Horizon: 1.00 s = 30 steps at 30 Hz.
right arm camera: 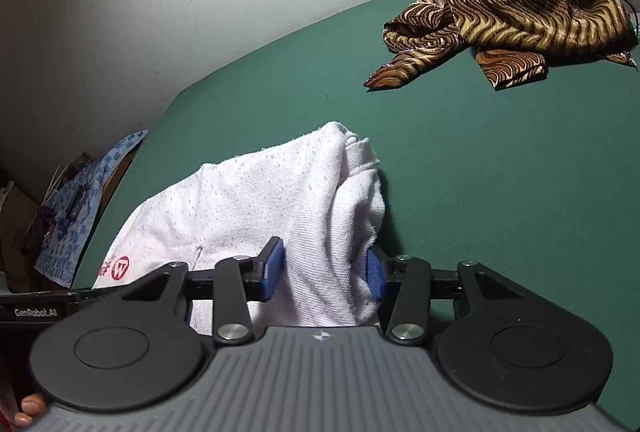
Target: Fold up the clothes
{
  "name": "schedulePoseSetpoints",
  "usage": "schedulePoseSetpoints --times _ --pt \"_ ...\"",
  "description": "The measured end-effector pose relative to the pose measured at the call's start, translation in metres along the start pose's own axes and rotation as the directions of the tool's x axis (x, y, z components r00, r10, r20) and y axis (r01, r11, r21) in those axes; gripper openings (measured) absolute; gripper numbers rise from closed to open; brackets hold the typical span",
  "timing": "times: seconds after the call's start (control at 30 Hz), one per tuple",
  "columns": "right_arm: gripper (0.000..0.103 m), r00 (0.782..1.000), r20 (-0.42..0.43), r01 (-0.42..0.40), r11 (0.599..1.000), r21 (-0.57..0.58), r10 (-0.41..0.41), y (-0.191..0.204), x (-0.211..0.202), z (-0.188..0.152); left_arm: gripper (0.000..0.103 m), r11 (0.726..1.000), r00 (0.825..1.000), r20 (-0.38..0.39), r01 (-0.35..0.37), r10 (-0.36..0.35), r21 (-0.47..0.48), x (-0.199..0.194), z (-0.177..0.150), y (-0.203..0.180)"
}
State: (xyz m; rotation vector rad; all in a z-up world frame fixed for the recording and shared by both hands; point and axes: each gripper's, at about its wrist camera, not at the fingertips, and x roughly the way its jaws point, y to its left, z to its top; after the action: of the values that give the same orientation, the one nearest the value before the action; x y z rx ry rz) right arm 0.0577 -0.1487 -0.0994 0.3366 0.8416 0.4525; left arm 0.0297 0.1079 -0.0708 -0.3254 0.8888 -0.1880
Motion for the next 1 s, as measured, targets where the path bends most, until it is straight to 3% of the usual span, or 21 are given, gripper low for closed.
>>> schedulePoseSetpoints --times 0.13,0.2,0.3,0.5,0.6,0.7,0.83,0.9,1.0 --pt "0.028 1.000 0.004 -0.014 1.000 0.008 0.014 0.004 -0.004 0.000 0.075 1.000 1.000 0.024 -0.004 0.004 0.008 -0.003 0.003 -0.001" --pt "0.026 0.999 0.001 -0.033 0.999 0.011 0.033 0.010 -0.003 0.003 0.062 0.999 0.999 0.037 -0.025 0.024 0.040 -0.002 0.012 -0.003" --pt "0.025 0.997 0.011 -0.073 0.997 0.012 0.073 0.026 0.002 0.017 0.053 0.996 0.996 0.070 -0.054 0.049 0.072 -0.004 0.030 0.001" --pt "0.024 0.982 0.095 -0.162 0.986 -0.047 0.166 0.080 0.025 0.064 0.051 0.991 0.977 0.183 -0.123 0.111 0.054 -0.033 0.080 0.044" --pt "0.024 0.970 0.130 -0.197 0.977 -0.083 0.206 0.112 0.051 0.082 0.051 0.979 0.957 0.235 -0.191 0.171 0.065 -0.049 0.104 0.070" --pt "0.024 0.965 0.139 -0.210 0.973 -0.091 0.222 0.139 0.089 0.089 0.053 0.965 0.945 0.231 -0.254 0.232 0.071 -0.042 0.121 0.104" --pt "0.024 0.981 0.121 -0.132 0.979 -0.154 0.151 0.164 0.141 0.078 0.059 0.948 0.940 0.172 -0.310 0.294 0.075 -0.013 0.132 0.145" --pt "0.024 0.989 0.115 -0.069 0.979 -0.193 0.093 0.172 0.153 0.067 0.072 0.943 0.943 0.129 -0.320 0.308 0.088 0.004 0.130 0.154" --pt "0.030 0.994 0.103 0.007 0.968 -0.249 0.019 0.178 0.158 0.054 0.084 0.936 0.941 0.162 -0.321 0.298 0.142 0.001 0.115 0.158"
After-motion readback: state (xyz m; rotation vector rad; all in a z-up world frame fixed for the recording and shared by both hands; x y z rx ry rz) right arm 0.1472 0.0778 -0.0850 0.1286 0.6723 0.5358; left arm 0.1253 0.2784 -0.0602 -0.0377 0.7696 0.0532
